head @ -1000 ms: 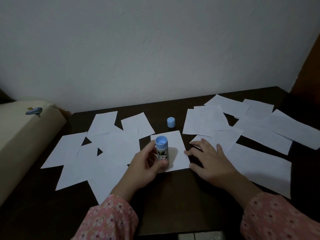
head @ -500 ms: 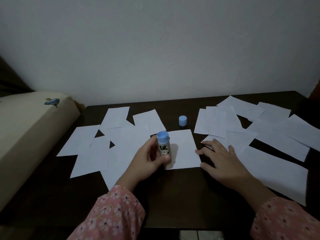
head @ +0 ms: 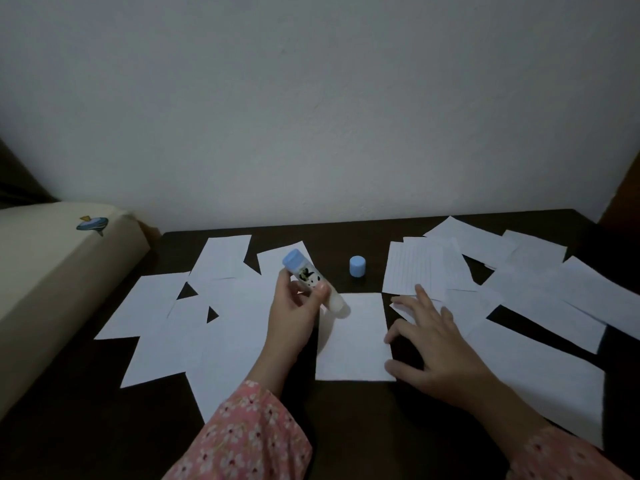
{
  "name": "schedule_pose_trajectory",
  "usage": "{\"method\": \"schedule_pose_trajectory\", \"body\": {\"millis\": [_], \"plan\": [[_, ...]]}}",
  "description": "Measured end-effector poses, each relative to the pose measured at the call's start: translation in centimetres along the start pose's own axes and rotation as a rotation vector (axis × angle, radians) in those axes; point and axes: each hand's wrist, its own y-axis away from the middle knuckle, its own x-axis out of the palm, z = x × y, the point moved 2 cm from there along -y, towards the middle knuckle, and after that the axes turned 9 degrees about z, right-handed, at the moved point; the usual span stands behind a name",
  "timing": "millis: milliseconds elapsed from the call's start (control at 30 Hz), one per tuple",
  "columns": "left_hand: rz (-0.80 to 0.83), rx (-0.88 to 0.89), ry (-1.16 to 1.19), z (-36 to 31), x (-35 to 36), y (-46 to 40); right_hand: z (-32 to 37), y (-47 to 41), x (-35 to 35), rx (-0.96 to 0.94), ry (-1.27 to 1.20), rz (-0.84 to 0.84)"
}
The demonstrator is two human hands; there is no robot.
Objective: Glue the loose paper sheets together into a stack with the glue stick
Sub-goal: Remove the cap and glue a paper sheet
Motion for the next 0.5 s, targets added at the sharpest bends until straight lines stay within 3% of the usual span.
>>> {"method": "schedule_pose_trajectory", "body": {"millis": [100, 333, 500], "plan": [[0.056, 0.039, -0.153, -0.2, 1.1, -0.6, 0.0, -0.8, -0.6, -0.005, -0.038, -0.074], [0.157, 0.085, -0.32, -0.5, 2.8, -2.3, -0.9, -2.3, 0.6, 0.02, 0.069, 0.092], [0.239, 0.1, -0.334, -0.4, 4.3, -2.8, -0.9, -2.4, 0.9, 0.006, 0.061, 0.077]]}}
